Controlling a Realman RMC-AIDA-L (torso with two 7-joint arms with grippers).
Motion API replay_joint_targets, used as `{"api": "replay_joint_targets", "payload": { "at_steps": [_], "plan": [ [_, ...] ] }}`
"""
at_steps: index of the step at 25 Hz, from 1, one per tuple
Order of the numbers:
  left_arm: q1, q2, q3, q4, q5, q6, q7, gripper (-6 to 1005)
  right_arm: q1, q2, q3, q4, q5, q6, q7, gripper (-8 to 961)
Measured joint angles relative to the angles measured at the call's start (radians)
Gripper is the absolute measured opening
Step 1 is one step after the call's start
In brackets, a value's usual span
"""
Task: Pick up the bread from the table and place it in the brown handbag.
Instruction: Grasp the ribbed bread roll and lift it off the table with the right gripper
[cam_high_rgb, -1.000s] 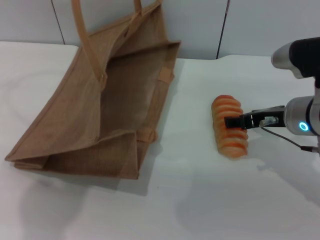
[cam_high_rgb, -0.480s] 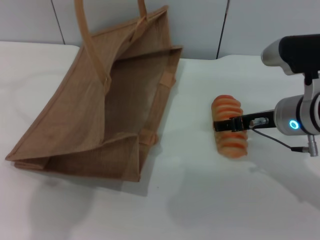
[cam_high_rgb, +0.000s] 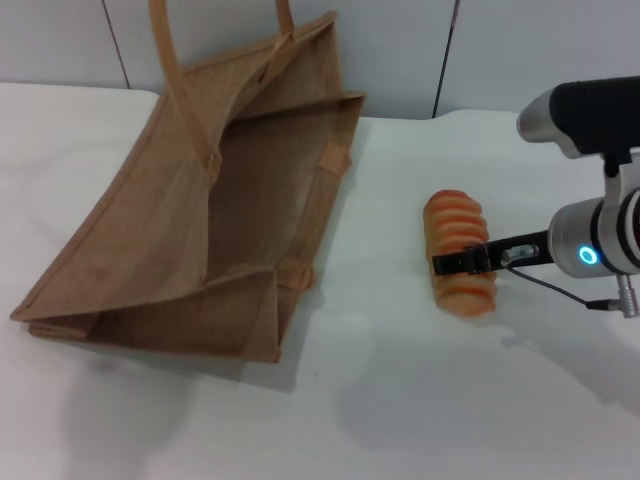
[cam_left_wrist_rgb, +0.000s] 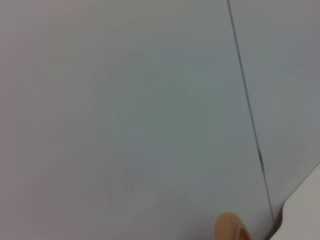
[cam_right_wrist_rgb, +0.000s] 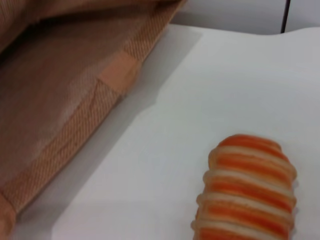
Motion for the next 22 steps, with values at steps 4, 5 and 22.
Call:
{"api": "replay_joint_targets", "payload": {
  "at_steps": [4, 5, 22],
  "plan": [
    [-0.006, -0.002, 0.000, 0.005, 0.005, -0.001, -0.003, 177, 0.021, 0.000, -0.005, 0.034, -0.001, 0.000, -0.003, 881],
    [-0.008, -0.002, 0.000, 0.008, 0.005, -0.001, -0.003, 178, 0.025, 0.001, -0.006, 0.044, -0.001, -0.002, -0.004, 880],
    [-0.016, -0.003, 0.000, 0.014, 0.005, -0.001, -0.003, 191, 0.059, 0.000, 0.004, 0.074, 0.005, 0.015, -0.041, 826]
  ]
}}
